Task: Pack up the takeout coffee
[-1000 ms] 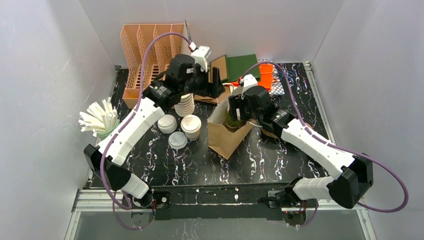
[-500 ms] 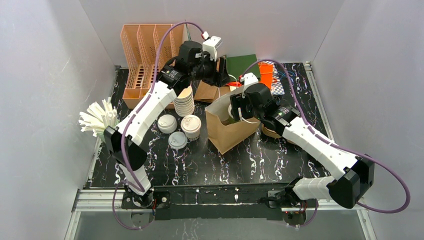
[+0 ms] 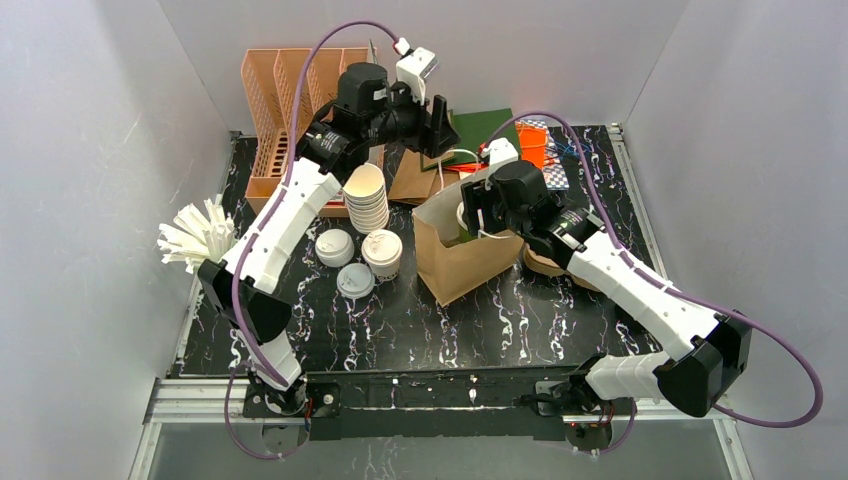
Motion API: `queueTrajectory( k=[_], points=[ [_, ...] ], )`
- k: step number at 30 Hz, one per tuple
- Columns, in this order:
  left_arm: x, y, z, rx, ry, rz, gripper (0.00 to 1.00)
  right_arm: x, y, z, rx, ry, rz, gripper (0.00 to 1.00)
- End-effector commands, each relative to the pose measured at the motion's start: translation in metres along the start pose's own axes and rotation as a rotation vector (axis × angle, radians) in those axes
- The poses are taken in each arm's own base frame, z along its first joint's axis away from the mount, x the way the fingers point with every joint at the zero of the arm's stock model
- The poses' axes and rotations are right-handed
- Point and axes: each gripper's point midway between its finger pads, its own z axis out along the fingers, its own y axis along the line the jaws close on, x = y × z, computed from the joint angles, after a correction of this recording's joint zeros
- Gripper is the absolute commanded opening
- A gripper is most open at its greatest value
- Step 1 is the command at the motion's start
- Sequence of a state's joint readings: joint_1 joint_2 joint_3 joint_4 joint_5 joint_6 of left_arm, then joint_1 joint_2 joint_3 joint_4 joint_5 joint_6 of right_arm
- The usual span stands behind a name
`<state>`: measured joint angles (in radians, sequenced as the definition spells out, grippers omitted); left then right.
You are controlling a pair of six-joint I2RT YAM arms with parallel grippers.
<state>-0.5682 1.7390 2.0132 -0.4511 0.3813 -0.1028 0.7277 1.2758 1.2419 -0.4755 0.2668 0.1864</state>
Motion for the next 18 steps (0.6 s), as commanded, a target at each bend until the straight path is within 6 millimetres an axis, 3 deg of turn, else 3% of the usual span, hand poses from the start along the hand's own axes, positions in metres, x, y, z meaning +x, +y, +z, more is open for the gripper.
queueTrajectory(
  k=[1, 5, 10, 18],
  points=[
    [-0.002, -0.004, -0.006, 0.038, -0.005, 0.047, 0.62, -0.030, -0.002, -0.012, 0.010, -0.082, 0.004, 0.09],
    [0.025, 0.002, 0.011, 0.064, 0.054, 0.034, 0.66, -0.032, -0.002, -0.016, 0.009, -0.084, 0.006, 0.09],
    [0.052, 0.001, 0.029, 0.115, 0.122, -0.042, 0.62, -0.032, -0.006, -0.018, 0.024, -0.079, 0.003, 0.09],
    [0.090, -0.011, 0.020, 0.177, 0.218, -0.119, 0.62, -0.026, -0.012, -0.013, 0.055, -0.065, -0.015, 0.09]
  ],
)
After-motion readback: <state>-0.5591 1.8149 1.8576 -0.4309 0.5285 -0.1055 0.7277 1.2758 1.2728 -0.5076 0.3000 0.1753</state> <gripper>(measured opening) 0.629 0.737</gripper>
